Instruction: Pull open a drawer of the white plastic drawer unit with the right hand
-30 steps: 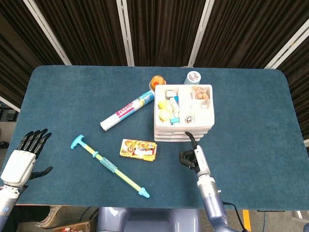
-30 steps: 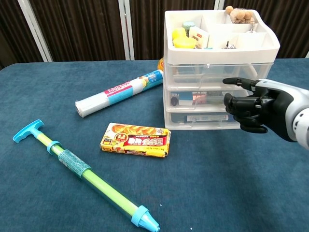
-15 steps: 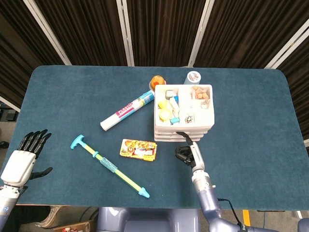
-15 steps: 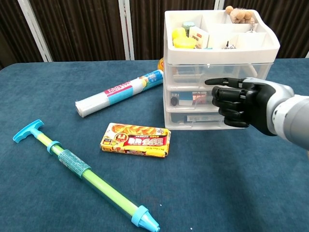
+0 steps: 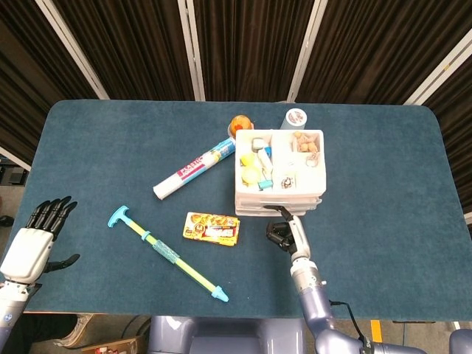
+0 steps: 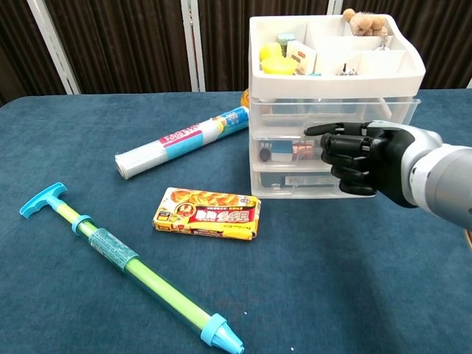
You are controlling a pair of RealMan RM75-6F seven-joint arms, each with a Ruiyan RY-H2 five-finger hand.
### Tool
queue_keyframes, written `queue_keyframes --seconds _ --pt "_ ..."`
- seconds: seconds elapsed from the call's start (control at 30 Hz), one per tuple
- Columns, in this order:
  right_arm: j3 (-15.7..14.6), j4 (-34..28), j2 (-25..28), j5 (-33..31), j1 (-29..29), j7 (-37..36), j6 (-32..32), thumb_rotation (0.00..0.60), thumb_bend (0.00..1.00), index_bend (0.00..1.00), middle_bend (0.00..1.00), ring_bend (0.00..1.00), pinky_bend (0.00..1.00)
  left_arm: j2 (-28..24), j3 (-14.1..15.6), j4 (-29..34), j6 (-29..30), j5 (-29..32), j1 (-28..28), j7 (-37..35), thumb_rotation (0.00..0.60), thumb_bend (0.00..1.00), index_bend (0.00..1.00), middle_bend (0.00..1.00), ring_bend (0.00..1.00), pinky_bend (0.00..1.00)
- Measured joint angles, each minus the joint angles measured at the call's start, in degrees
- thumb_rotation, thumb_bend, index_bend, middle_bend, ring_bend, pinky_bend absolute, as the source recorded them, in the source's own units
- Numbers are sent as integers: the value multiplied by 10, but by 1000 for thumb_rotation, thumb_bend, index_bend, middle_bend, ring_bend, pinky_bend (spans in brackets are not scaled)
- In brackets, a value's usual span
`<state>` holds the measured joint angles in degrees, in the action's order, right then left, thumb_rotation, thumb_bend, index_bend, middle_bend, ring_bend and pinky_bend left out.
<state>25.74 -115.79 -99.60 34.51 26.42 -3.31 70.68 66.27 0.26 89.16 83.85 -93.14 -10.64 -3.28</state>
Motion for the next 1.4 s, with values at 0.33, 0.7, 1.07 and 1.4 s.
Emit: queue_keyframes --seconds 0.33,0.7,1.07,1.4 --pt "-27 -27 13 15 -15 -6 -1 600 713 332 941 930 1000 2 -1 -3 1 0 0 5 600 18 0 0 0 49" --pt "-72 -51 29 46 -31 5 8 600 677 0 904 893 976 3 0 -3 0 -1 0 7 600 19 0 0 0 49" --pt "-117 -79 38 117 -56 21 42 600 665 0 879 870 955 4 0 -4 2 -2 1 9 600 19 0 0 0 48" --pt "-191 -111 54 239 -91 28 69 600 654 0 879 870 955 5 1 -5 3 -4 1 13 600 18 0 0 0 49"
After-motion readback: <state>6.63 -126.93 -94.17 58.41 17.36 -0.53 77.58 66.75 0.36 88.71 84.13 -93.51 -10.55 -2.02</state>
